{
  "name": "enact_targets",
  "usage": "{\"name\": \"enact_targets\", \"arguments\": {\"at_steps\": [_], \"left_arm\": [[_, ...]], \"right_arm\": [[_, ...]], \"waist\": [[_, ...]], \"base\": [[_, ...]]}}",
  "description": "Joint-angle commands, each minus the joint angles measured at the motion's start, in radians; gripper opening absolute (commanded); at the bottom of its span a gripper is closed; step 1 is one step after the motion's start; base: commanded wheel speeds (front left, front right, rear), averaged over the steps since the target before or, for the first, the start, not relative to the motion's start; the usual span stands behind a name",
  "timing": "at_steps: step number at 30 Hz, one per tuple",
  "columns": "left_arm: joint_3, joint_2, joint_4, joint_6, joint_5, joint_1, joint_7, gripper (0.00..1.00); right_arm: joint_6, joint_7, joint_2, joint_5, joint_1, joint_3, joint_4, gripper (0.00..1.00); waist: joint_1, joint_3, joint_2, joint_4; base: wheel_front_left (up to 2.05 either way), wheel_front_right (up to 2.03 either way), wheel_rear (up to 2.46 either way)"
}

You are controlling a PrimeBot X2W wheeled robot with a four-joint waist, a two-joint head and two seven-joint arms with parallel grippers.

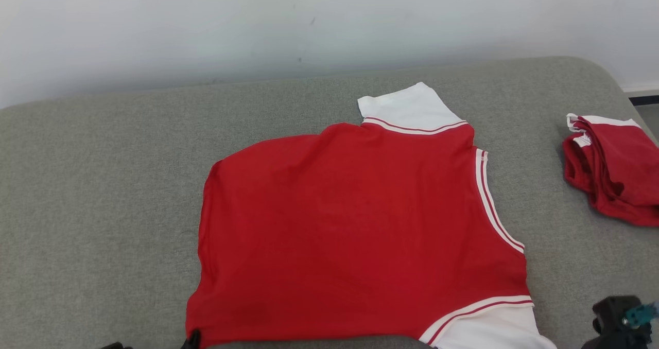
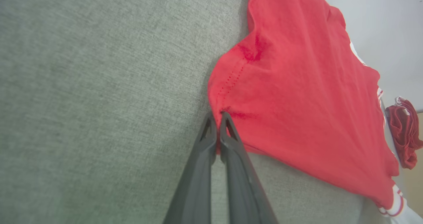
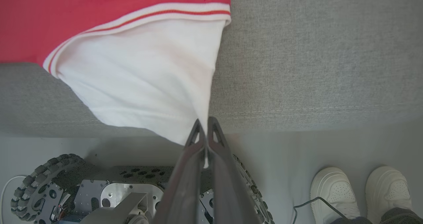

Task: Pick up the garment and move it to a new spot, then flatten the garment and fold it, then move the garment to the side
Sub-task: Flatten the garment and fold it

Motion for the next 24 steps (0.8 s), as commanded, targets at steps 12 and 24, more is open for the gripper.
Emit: {"name": "enact_targets", "arguments": {"at_steps": [12,24], "left_arm": [[-0.007,-0.055,-0.048,0.045,-0.041,-0.172,0.077,0.00],[0.010,-0.100,0.019,0.099,-0.007,-0.317,0.018,0.00]], "right_arm": [[-0.003,-0.169,-0.014,0.032,-0.269,0.014,0.039,0.00],[-0.003,-0.312,-0.090,0.040,-0.532,0.088,0.257,0.00]], "waist": [[0.0000,0.035,0.0000,0.027],[0.0000,0.106,0.0000,0.052]], "base": [[0.00,0.00,0.00],[0.00,0.00,0.00]]}}
